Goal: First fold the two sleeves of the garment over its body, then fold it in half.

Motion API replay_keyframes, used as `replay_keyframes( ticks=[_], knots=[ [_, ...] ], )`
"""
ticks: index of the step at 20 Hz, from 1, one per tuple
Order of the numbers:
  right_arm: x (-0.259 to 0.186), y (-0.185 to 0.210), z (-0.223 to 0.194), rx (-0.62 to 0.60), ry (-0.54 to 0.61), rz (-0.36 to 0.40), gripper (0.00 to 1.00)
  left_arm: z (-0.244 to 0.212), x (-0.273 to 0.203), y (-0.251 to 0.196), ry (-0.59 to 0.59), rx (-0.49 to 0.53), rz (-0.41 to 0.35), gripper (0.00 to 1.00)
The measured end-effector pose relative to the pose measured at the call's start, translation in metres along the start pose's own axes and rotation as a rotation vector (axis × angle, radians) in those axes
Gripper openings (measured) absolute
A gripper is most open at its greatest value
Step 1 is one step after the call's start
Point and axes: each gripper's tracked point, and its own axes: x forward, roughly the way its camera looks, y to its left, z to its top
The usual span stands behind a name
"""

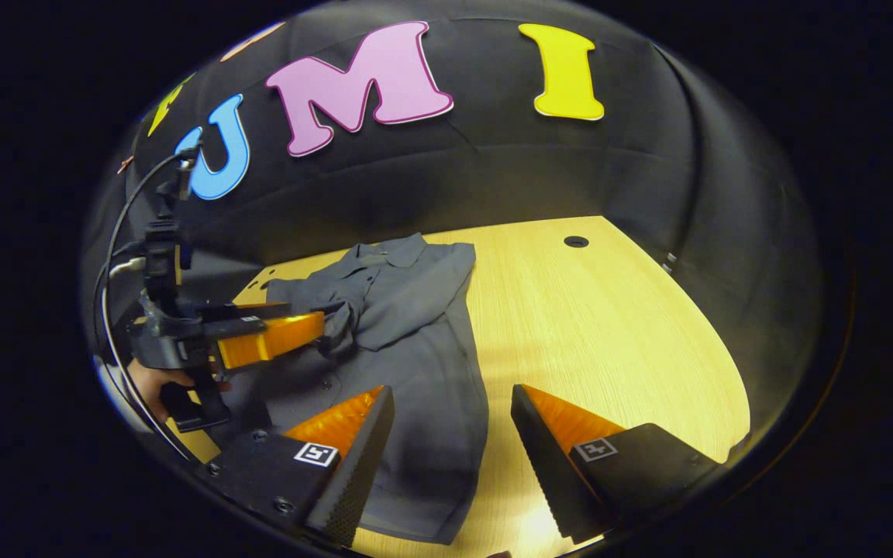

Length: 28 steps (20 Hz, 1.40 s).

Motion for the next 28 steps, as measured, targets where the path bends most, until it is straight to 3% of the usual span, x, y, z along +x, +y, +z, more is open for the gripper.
replay_keyframes(
  ticks=[5, 6, 7, 16, 21, 28],
  knots=[
    [-0.016, 0.020, -0.022, 0.007, 0.048, 0.031, 0.97, -0.030, -0.071, 0.050, 0.005, -0.045, 0.068, 0.96],
    [-0.020, 0.023, -0.028, -0.005, 0.061, 0.032, 0.90, -0.040, -0.083, 0.062, 0.012, -0.054, 0.084, 0.96],
    [-0.024, 0.025, -0.033, -0.016, 0.076, 0.031, 0.99, -0.048, -0.094, 0.073, 0.023, -0.068, 0.101, 0.96],
    [-0.051, 0.021, -0.086, -0.046, 0.192, 0.001, 0.99, -0.157, -0.176, 0.140, 0.190, -0.114, 0.246, 0.96],
    [-0.055, 0.014, -0.121, -0.021, 0.259, -0.015, 0.99, -0.195, -0.185, 0.158, 0.264, -0.098, 0.255, 0.96],
    [-0.041, 0.014, -0.158, 0.023, 0.336, -0.025, 0.99, -0.218, -0.158, 0.165, 0.327, -0.145, 0.221, 0.96]
  ],
)
